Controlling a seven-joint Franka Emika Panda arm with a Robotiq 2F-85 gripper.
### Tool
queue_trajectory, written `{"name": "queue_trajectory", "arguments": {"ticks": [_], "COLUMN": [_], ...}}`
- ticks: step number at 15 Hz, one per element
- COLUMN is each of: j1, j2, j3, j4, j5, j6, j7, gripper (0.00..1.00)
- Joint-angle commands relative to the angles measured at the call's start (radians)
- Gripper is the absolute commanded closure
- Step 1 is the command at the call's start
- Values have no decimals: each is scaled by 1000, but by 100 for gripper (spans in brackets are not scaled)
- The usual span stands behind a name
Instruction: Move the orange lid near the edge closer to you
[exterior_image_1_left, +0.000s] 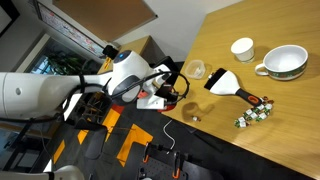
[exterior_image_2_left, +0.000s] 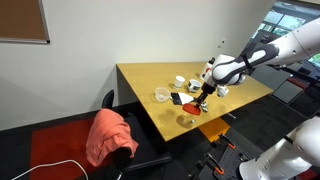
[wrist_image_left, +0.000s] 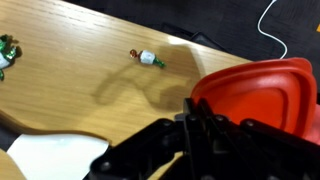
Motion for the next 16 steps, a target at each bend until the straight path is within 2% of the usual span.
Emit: {"name": "queue_trajectory", "arguments": {"ticks": [1, 3, 4, 5, 8, 11, 16], "j1": [61, 89, 110, 89, 114, 115, 109], "j2": [-145, -191, -41, -43, -8, 26, 98], "j3": [-22, -20, -23, 20, 44, 79, 117], "j4": [-260, -394, -262, -297, -273, -248, -237], "j5": [-5, 17, 45, 88, 235, 363, 459], "j6": [242, 416, 468, 534, 616, 634, 743], "j7": [54, 90, 97, 93, 72, 54, 72], "gripper": [98, 98, 98, 98, 98, 98, 98]}}
